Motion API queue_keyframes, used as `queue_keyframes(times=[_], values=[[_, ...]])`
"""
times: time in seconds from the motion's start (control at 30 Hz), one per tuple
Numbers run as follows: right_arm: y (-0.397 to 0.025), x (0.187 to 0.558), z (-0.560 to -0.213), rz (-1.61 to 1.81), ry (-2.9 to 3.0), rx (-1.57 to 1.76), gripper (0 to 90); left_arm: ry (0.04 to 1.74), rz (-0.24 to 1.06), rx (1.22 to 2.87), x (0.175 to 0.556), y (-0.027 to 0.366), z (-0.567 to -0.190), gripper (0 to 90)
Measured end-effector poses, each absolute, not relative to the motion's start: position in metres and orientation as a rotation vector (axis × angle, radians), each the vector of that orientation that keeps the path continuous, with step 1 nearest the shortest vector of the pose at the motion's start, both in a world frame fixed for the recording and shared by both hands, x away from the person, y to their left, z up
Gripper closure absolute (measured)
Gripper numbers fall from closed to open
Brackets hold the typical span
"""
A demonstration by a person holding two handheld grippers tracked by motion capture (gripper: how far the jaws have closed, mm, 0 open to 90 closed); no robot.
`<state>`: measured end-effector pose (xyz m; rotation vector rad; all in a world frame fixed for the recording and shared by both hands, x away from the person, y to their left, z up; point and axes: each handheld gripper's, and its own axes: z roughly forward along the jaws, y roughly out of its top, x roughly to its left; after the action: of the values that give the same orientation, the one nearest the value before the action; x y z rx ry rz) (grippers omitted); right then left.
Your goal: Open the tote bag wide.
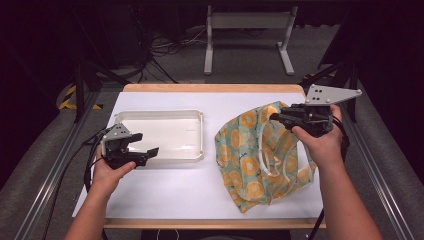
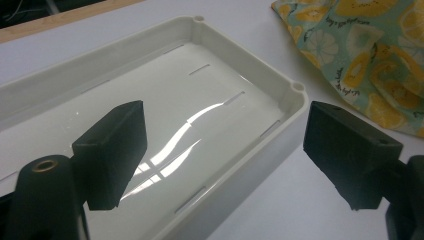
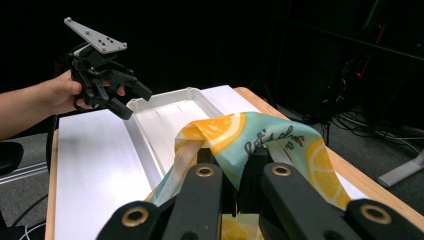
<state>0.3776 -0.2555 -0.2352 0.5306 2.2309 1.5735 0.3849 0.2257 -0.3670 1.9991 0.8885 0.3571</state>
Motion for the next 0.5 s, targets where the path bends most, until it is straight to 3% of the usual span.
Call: queue_keyframes(times=[0.5], values=[[-0.227, 0.389, -0.238, 1.592, 2.268, 0.489, 88.4, 0.847, 0.336, 1.996, 0.382, 0.217, -0.362, 18.1]])
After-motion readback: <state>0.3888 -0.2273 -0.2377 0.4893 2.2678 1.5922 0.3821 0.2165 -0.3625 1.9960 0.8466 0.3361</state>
